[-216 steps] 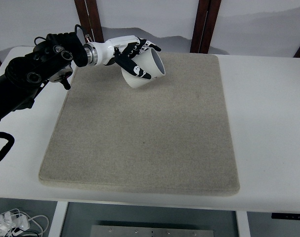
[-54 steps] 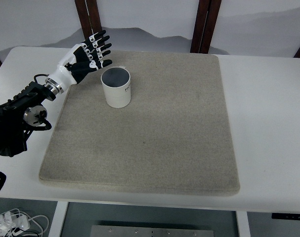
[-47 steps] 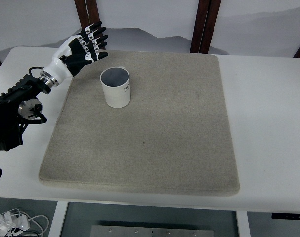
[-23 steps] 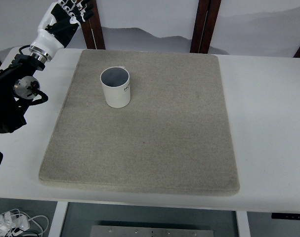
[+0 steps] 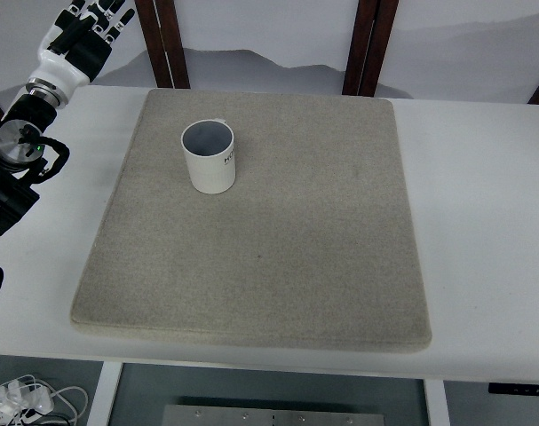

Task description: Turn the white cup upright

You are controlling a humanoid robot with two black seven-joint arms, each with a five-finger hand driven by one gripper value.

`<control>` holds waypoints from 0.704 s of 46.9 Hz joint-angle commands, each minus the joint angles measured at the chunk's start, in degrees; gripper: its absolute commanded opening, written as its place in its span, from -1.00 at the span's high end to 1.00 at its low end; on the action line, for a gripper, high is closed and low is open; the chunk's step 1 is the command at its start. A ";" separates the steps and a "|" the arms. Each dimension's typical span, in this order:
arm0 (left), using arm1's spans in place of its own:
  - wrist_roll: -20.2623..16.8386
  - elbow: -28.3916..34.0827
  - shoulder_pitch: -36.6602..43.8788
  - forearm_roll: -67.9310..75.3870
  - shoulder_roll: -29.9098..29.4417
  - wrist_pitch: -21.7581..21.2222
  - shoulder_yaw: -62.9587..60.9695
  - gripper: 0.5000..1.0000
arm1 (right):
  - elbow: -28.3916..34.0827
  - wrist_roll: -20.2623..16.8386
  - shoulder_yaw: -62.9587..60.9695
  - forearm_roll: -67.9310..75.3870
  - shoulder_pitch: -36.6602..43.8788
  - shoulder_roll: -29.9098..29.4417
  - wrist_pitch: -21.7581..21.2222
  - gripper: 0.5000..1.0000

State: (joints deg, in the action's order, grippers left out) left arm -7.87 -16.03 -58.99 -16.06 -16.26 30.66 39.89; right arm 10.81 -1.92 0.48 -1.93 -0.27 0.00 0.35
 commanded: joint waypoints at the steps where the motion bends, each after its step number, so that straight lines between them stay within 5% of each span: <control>1: 3.56 0.29 0.02 -0.55 0.43 -1.48 2.03 -0.99 | 0.00 -0.02 -0.04 0.00 0.00 0.00 0.00 -0.81; 12: 11.91 0.29 0.02 -4.33 2.02 -7.54 6.17 -0.99 | 0.09 -0.02 -0.30 0.00 -0.08 0.00 -0.53 -0.81; 19: 12.09 0.38 0.63 -8.36 3.33 -10.18 6.96 -0.99 | 0.79 0.07 -0.13 -0.18 -0.08 0.00 -0.62 -0.81; 33: 11.83 0.47 1.51 -11.72 5.09 -7.55 7.40 -0.99 | 0.88 0.25 -0.13 -0.26 -0.17 0.00 -0.62 -0.81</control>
State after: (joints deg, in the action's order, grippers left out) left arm 4.16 -15.66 -57.49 -28.28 -11.65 21.87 47.68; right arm 11.70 -1.77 0.37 -2.21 -0.45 0.00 -0.33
